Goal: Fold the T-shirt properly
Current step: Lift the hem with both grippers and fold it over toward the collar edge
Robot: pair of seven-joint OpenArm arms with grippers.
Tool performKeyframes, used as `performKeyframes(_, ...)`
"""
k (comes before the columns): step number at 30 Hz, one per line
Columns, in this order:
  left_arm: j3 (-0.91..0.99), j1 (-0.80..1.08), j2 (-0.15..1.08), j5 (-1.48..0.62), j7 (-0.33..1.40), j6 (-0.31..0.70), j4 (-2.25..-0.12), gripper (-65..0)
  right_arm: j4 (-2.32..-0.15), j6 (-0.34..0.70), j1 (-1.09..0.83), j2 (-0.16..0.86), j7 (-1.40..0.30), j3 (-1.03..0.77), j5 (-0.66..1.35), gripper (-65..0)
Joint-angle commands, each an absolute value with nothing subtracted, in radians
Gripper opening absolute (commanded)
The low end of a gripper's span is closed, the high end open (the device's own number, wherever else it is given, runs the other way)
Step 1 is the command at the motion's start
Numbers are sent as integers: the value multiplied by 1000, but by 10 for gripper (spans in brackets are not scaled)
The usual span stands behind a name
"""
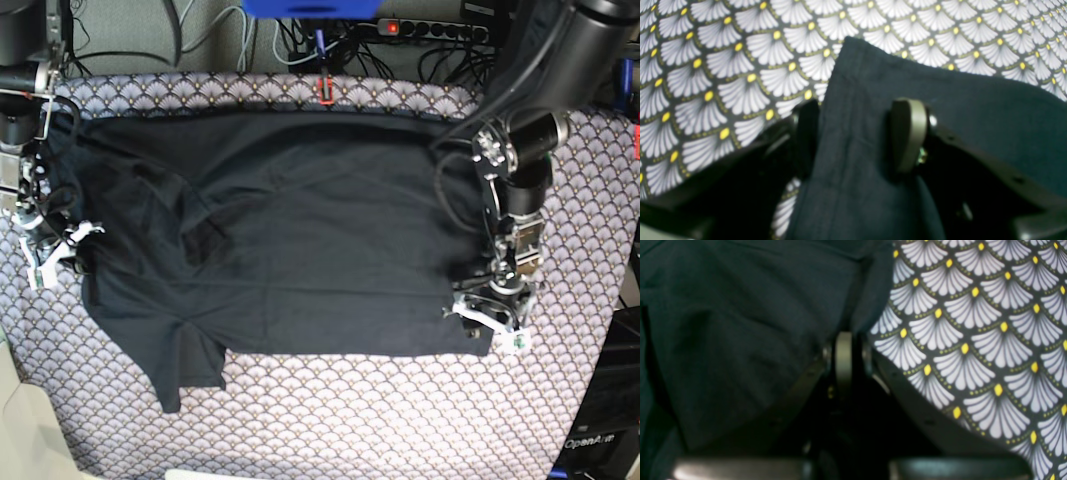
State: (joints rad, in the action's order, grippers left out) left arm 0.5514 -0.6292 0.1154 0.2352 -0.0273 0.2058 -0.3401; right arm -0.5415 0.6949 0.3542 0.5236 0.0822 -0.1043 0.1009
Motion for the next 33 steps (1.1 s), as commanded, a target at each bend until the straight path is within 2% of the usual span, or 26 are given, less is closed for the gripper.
performKeyframes(1,552,-656,122,229,-27,206,-348,-309,-549,698,371,541,61,-105,85,-633)
performKeyframes(5,552,-638,119,225,-24,206,-346,-312,-549,698,374,541,61,-105,85,-635)
performKeyframes(7,555,-621,117,222,-24,206,-346,-349,-549,698,374,541,61,-105,85,-635)
performKeyframes(11,559,-611,116,220,-18,206,-346,-614,-549,698,375,541,64,-105,87,-635)
performKeyframes(12,561,-611,116,220,5,206,-346,-650,-550,698,375,541,68,-105,88,-636)
performKeyframes(21,561,-605,99,220,193,214,-470,-650,-550,698,412,553,62,-107,91,-650)
performKeyframes(27,555,-501,44,220,349,219,-786,-650,-634,698,375,572,62,-116,93,-650)
performKeyframes(33,552,-383,4,220,469,220,-1084,-650,-868,698,222,576,18,-213,93,-650)
